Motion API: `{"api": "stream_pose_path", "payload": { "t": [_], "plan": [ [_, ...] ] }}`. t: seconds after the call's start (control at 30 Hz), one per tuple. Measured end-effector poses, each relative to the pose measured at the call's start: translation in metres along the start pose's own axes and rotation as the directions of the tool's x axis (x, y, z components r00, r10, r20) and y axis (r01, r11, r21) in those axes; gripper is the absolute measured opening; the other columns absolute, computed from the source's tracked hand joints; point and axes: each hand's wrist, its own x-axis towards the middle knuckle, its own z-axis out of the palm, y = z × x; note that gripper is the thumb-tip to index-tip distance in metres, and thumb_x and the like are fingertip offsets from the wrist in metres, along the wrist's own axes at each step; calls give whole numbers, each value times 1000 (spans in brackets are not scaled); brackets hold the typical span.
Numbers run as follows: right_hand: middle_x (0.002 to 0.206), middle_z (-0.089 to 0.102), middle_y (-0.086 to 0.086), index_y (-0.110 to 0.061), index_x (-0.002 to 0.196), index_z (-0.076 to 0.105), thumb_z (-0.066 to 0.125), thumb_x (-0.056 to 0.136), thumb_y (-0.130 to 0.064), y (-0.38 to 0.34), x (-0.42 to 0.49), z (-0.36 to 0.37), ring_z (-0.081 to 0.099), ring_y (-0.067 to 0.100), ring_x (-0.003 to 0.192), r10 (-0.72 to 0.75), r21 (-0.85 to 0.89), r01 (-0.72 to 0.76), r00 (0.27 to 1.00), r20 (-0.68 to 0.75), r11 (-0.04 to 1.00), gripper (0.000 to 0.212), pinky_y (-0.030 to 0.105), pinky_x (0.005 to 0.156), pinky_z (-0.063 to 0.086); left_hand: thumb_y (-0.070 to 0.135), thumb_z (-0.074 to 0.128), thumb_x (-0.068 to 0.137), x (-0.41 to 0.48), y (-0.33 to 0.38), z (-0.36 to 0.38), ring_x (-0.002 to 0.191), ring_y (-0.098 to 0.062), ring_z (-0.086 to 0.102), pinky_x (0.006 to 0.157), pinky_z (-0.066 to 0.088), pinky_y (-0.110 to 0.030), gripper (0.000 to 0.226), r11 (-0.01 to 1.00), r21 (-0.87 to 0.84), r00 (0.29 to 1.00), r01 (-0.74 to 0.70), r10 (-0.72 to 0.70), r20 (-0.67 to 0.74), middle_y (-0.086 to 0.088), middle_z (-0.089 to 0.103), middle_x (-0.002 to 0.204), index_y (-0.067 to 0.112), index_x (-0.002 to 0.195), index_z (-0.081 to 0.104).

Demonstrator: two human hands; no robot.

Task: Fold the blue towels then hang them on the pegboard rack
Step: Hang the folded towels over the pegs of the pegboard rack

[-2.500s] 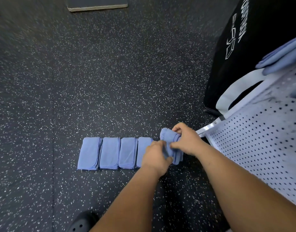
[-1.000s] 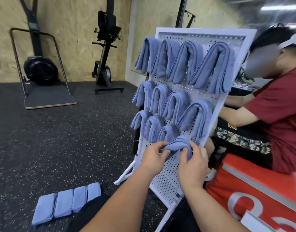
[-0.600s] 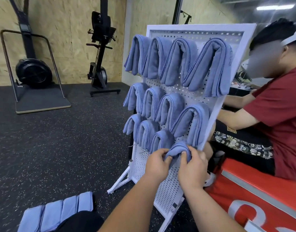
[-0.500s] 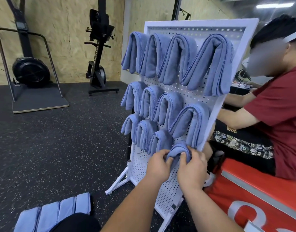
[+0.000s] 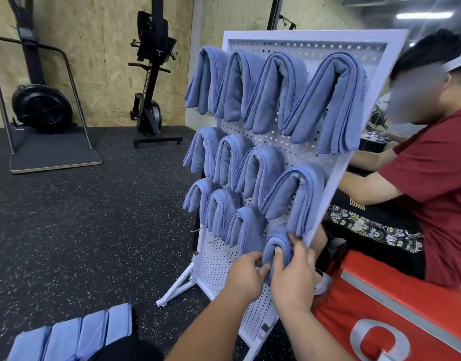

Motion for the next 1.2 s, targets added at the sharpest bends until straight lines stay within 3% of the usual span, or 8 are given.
{"api": "stream_pose_path", "payload": {
  "t": [0.17,0.33,0.5,0.67,0.8,0.9,1.07,1.2],
  "plan": [
    [148,49,13,-18,153,49,68,100,-26,-7,-18,-9,52,36,134,45,-8,-45,996,73,999,57,42,101,40,41,65,99,-25,-11,-12,104,-14,67,88,53,-32,26,990,131,997,42,-50,56,11,72,114,36,123,71],
    [149,45,20,-11,157,39,72,97,-29,-13,-42,-11,48,41,138,124,-44,-118,978,169,992,71,47,108,41,45,64,102,-56,-26,-41,115,-16,67,101,52,-31,33,980,162,992,115,-123,39,6,70,129,35,133,65],
    [147,48,27,-7,156,40,74,95,-29,-28,-64,-7,44,45,139,161,-104,-142,966,204,984,73,49,113,37,47,61,103,-89,-39,-80,117,-17,66,100,51,-31,36,971,186,989,150,-148,-22,7,68,133,34,137,63],
    [152,46,21,-13,156,39,68,99,-37,-53,-87,10,44,40,141,128,-154,-82,939,319,985,69,47,113,39,48,61,103,-121,-58,-121,113,-18,68,99,53,-33,39,956,202,977,212,-202,-68,6,71,127,32,138,63],
    [151,46,19,-19,152,43,66,99,-42,-72,-106,39,48,40,137,97,-157,-28,888,449,987,63,48,108,44,44,64,101,-148,-78,-155,108,-20,69,91,54,-31,34,942,200,961,270,-251,-113,6,74,122,32,133,66],
    [147,48,20,-19,151,44,67,99,-41,-87,-122,63,49,39,134,74,-157,12,845,530,988,61,47,108,44,44,66,98,-167,-101,-183,109,-21,68,94,56,-35,32,919,191,935,345,-318,-159,5,73,120,34,128,67],
    [142,48,19,-20,156,40,66,100,-44,-106,-146,105,59,38,120,47,-140,61,751,659,988,66,41,96,49,45,63,101,-194,-144,-224,119,-26,65,98,53,-35,43,846,205,867,492,-455,-201,-1,69,131,27,140,59],
    [145,48,16,-20,156,39,65,99,-47,-113,-164,142,59,35,119,43,-119,65,682,730,991,68,43,97,53,45,60,103,-210,-175,-245,123,-27,63,98,52,-36,45,793,217,820,569,-529,-218,-3,66,138,28,144,54]
  ]
}}
